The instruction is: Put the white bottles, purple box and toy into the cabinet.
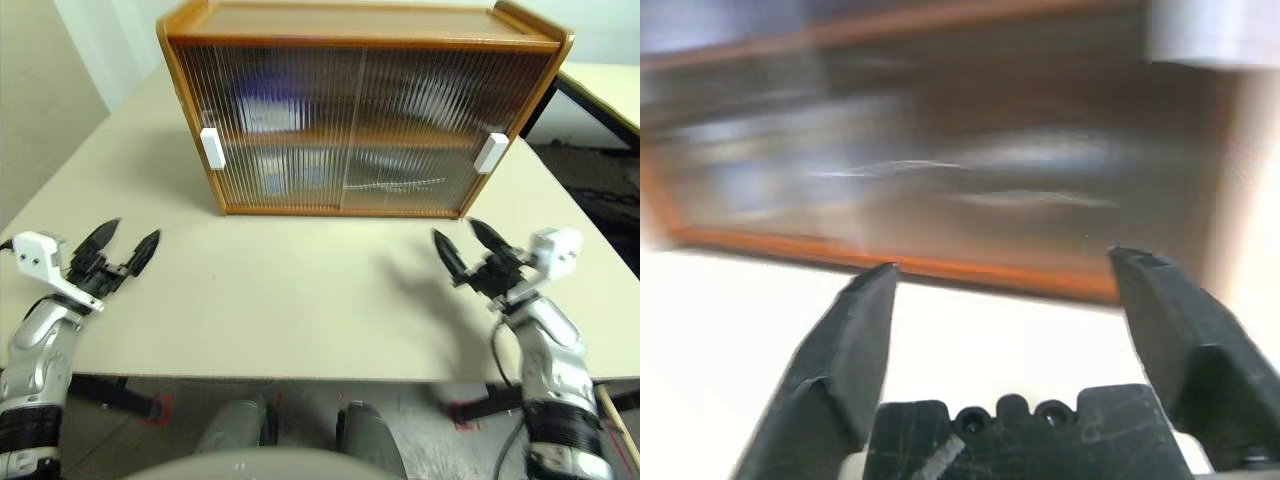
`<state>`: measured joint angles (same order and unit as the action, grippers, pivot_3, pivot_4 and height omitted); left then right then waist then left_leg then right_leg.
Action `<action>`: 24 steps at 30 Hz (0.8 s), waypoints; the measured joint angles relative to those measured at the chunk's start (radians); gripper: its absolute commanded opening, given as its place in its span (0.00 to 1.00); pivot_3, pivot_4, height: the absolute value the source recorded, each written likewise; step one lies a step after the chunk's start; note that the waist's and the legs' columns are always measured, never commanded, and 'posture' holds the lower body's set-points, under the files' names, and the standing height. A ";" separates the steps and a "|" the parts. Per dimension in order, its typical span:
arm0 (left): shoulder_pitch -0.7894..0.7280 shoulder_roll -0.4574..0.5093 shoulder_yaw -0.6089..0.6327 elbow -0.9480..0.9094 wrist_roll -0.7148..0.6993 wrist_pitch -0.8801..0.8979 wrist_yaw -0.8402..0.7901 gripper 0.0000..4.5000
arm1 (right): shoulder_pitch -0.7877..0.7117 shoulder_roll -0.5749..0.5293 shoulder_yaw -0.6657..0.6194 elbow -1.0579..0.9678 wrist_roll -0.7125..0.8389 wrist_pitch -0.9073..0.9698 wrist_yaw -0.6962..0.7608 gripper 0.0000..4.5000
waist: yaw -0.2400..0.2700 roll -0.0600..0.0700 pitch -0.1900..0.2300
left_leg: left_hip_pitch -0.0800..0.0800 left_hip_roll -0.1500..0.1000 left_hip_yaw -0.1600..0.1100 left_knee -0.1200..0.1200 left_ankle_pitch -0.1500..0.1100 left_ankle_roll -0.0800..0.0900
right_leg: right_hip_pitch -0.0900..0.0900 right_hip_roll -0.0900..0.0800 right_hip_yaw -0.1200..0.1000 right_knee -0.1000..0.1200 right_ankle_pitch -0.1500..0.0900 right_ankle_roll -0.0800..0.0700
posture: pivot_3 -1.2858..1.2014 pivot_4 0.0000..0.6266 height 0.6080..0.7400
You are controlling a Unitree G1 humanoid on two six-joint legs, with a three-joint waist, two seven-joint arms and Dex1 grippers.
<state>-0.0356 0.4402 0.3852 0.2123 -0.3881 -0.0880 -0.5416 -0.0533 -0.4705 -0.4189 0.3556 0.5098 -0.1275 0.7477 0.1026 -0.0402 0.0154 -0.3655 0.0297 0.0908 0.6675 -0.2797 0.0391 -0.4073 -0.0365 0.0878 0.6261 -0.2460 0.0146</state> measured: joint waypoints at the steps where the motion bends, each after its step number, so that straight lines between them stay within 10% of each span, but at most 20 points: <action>1: -0.010 0.000 0.013 0.018 0.006 -0.002 0.031 1.00 | -0.018 -0.014 -0.028 0.043 0.006 0.000 -0.007 0.99 | 0.000 0.000 0.000 | 0.000 0.000 0.001 0.000 0.000 0.000 | 0.000 0.000 0.000 0.000 0.000 0.000 | 0.60 0.00 1.00; 11: -0.122 0.043 0.027 0.276 0.114 -0.111 0.141 1.00 | -0.250 -0.133 -0.118 0.486 0.039 -0.021 0.135 0.99 | -0.012 -0.002 -0.001 | 0.005 0.001 0.004 -0.002 0.001 0.001 | 0.002 0.002 0.004 0.000 0.000 -0.001 | 0.60 0.00 1.00; 24: -0.091 -0.034 -0.012 0.104 0.113 -0.082 0.167 1.00 | -0.374 -0.233 -0.093 0.808 -0.071 -0.162 0.227 0.99 | 0.021 -0.006 -0.004 | 0.005 0.000 0.004 -0.004 -0.001 -0.002 | 0.002 -0.006 0.003 0.000 0.000 -0.001 | 0.62 0.00 1.00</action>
<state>-0.1268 0.4064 0.3728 0.3163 -0.2750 -0.1699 -0.3746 -0.4278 -0.7037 -0.5123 1.1636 0.4391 -0.2893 0.9743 0.1239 -0.0462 0.0114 -0.3610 0.0301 0.0948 0.6638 -0.2810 0.0368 -0.4056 -0.0424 0.0906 0.6260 -0.2455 0.0137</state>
